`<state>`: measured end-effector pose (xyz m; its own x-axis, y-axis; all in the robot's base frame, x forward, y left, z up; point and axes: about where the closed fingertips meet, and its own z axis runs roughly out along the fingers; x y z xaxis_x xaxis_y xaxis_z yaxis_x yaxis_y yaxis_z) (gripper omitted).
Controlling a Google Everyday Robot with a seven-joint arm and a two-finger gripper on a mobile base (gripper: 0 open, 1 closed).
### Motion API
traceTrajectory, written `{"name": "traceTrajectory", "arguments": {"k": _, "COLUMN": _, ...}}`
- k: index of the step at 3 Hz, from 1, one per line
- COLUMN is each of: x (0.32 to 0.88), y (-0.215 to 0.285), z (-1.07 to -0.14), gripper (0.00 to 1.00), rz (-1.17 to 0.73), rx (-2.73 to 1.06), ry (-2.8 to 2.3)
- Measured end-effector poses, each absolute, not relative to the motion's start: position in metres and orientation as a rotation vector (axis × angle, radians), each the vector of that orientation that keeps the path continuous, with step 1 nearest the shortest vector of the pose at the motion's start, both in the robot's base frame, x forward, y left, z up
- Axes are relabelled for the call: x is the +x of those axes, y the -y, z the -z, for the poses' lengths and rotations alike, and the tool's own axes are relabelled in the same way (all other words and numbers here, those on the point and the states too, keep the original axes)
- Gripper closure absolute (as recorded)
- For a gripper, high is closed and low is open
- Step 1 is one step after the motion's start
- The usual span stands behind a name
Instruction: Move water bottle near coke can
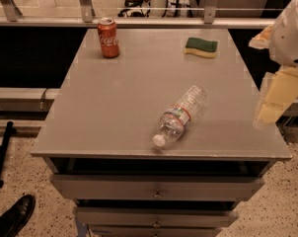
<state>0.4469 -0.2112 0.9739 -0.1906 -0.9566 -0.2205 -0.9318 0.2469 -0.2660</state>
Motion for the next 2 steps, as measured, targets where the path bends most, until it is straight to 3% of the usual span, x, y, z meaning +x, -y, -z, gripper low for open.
{"name": "traceTrajectory", "arguments": {"k": 2, "x": 0.487, "y": 0.181, "z": -0.943, "gripper": 0.0, "rz": 0.053, "rx": -1.894, "ry": -1.968}}
